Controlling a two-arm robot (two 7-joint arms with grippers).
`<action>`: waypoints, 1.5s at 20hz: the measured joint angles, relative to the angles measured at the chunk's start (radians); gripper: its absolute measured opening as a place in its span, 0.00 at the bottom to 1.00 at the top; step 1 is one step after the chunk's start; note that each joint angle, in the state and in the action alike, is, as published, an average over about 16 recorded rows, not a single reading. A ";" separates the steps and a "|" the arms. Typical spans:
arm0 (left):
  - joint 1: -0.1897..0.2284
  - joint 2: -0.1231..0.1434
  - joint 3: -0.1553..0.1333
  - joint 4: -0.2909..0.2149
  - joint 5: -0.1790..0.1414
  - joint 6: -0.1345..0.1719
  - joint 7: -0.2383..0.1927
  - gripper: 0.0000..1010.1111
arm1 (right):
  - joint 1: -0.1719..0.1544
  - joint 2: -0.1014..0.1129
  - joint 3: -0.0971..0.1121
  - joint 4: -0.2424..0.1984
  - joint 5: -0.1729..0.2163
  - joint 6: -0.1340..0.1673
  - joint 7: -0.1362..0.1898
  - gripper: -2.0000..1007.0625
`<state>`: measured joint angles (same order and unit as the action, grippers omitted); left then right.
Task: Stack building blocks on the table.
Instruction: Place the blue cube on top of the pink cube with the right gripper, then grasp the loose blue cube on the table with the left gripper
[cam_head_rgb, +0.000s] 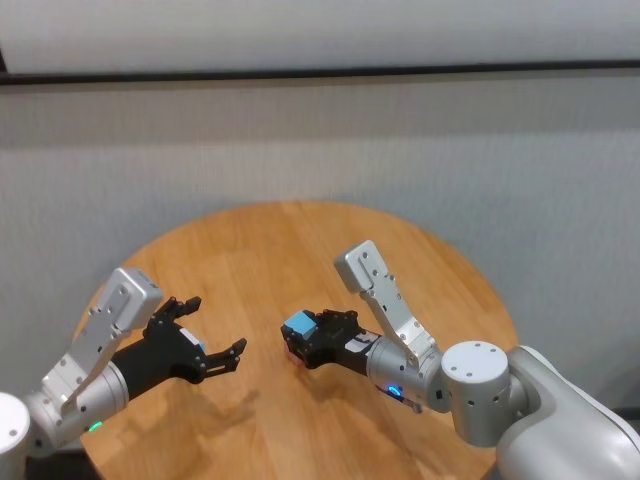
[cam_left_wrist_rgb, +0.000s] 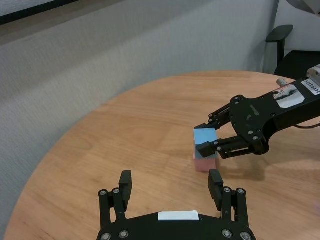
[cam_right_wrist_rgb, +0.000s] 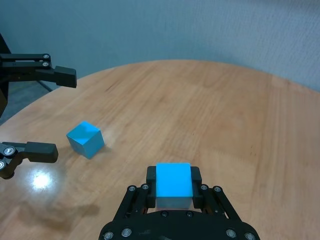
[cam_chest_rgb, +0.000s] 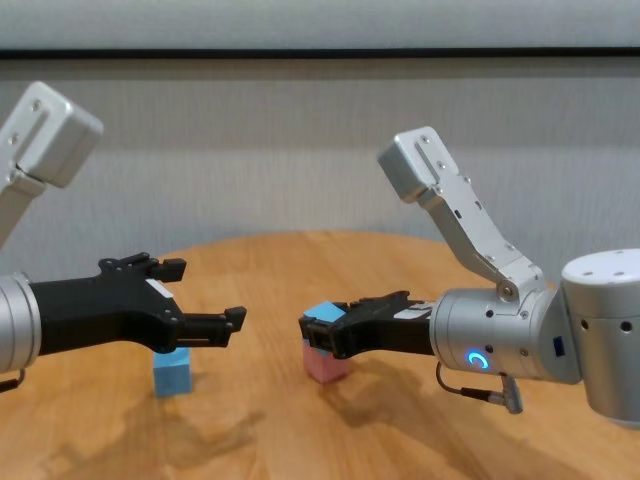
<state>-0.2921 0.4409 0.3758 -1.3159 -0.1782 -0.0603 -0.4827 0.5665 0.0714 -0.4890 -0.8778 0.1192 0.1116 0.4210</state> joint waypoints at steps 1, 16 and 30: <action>0.000 0.000 0.000 0.000 0.000 0.000 0.000 0.99 | 0.000 0.000 0.001 0.000 0.001 0.001 0.000 0.38; 0.000 0.000 0.000 0.000 0.000 0.000 0.000 0.99 | -0.014 0.007 0.021 -0.045 0.010 0.011 -0.016 0.67; 0.000 0.000 0.000 0.000 0.000 0.000 0.000 0.99 | -0.072 0.087 0.106 -0.203 0.052 0.037 -0.069 0.97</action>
<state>-0.2921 0.4409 0.3758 -1.3159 -0.1782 -0.0603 -0.4827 0.4950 0.1581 -0.3835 -1.0804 0.1707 0.1490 0.3518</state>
